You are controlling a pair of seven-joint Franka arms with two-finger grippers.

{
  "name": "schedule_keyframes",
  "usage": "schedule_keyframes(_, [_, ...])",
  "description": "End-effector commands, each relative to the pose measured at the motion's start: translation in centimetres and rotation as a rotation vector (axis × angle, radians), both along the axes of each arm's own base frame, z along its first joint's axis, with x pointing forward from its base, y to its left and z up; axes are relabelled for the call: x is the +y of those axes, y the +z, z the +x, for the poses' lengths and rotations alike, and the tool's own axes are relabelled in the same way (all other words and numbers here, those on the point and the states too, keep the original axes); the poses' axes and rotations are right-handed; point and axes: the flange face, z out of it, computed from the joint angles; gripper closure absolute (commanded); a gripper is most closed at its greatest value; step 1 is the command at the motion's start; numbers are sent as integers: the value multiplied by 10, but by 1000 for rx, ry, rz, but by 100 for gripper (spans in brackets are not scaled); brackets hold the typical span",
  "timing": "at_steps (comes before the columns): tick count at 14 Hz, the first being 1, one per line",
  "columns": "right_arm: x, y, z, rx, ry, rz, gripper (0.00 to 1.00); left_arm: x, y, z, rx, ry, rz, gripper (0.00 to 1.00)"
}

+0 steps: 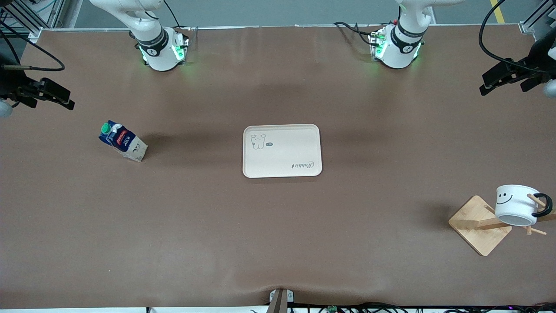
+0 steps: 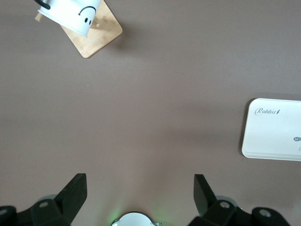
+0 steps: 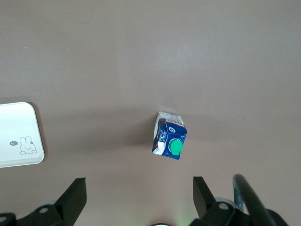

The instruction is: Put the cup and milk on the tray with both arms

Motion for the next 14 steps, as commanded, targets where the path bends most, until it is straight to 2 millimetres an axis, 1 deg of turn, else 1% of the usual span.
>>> schedule_keyframes(1, [-3, 4, 3, 0, 2, -10, 0, 29, 10, 2, -11, 39, 6, 0])
schedule_keyframes(3, [-4, 4, 3, 1, 0, -10, 0, 45, 7, 4, -16, 74, 16, 0])
schedule_keyframes(5, [-3, 4, 3, 0, 2, -10, 0, 89, -3, 5, -63, 162, 16, 0])
schedule_keyframes(6, [-3, 4, 3, 0, 2, -10, 0, 111, -10, 2, -90, 208, 9, 0])
schedule_keyframes(7, [-3, 4, 3, 0, 2, -10, 0, 126, -17, 2, -111, 233, 13, 0])
schedule_keyframes(9, [-2, 4, 3, 1, 3, -10, 0, 142, -36, 7, -146, 269, 2, 0])
schedule_keyframes(10, [-2, 4, 3, 1, 2, -10, 0, 151, -49, 7, -178, 298, -17, 0])
schedule_keyframes(12, [-4, 4, 3, 0, -1, -10, 0, 164, -82, 4, -255, 347, -39, 0])
schedule_keyframes(14, [-4, 4, 3, 1, 0, -10, 0, 169, -114, 5, -338, 362, -26, 0])
